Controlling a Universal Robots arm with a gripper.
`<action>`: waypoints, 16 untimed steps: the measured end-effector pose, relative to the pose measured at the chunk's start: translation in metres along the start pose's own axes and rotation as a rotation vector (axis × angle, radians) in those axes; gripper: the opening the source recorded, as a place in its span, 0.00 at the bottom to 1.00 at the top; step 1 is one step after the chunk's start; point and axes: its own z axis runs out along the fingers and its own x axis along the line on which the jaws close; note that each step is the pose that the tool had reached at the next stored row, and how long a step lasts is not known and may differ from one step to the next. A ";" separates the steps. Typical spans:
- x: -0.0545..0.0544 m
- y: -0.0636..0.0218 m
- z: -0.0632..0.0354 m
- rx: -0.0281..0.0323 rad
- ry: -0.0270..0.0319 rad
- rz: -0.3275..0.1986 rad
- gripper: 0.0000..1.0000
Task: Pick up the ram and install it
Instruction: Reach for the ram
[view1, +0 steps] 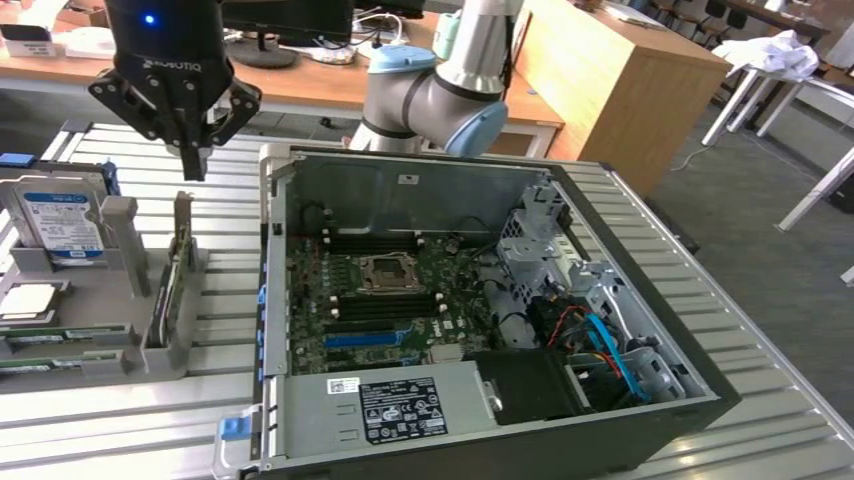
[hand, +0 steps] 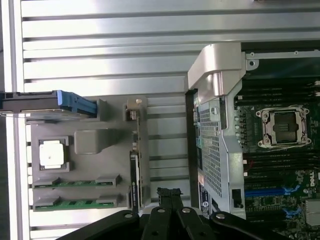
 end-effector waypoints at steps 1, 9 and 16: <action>0.002 0.0000 0.0000 0.0000 0.0000 0.000 0.11; 0.022 -0.0005 0.0000 0.0000 -0.0001 0.000 0.11; 0.040 -0.0009 0.0000 0.0000 -0.0002 0.000 0.11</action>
